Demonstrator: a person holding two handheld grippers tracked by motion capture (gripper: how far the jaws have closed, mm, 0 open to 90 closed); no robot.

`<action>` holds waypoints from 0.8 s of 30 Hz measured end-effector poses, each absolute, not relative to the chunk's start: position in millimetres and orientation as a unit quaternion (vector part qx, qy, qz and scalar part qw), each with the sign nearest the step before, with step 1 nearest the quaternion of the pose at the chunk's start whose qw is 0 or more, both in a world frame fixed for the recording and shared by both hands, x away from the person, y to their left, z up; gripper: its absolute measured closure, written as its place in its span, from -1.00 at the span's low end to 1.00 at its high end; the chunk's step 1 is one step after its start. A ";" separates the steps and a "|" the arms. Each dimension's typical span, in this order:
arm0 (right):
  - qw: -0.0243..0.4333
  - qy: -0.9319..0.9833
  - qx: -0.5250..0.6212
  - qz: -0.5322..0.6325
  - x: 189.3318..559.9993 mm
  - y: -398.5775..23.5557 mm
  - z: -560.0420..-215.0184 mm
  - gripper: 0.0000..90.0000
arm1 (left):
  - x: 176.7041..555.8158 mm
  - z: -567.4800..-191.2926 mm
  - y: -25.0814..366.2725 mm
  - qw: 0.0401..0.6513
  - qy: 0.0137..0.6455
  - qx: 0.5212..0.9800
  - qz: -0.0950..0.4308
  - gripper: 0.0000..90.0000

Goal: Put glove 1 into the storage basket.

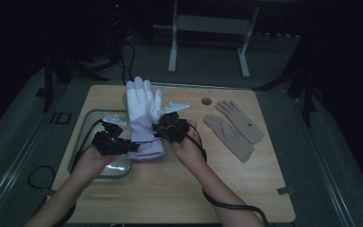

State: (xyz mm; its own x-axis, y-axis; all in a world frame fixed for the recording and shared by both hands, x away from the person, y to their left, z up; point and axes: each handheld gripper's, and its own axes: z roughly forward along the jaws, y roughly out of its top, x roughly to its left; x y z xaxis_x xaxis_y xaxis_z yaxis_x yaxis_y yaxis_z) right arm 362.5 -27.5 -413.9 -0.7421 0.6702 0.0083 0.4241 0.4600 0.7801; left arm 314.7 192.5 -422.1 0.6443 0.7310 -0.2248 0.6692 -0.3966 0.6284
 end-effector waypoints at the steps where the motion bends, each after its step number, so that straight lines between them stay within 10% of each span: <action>1: 0.151 0.842 0.322 0.406 362.5 -20.4 -413.5 0.80 | 314.2 -421.4 196.6 0.354 0.421 0.834 0.043 0.70; 24: 0.099 0.858 0.312 0.397 360.7 93.5 -443.7 0.80 | 305.1 -442.1 299.6 0.294 0.454 0.840 0.026 0.69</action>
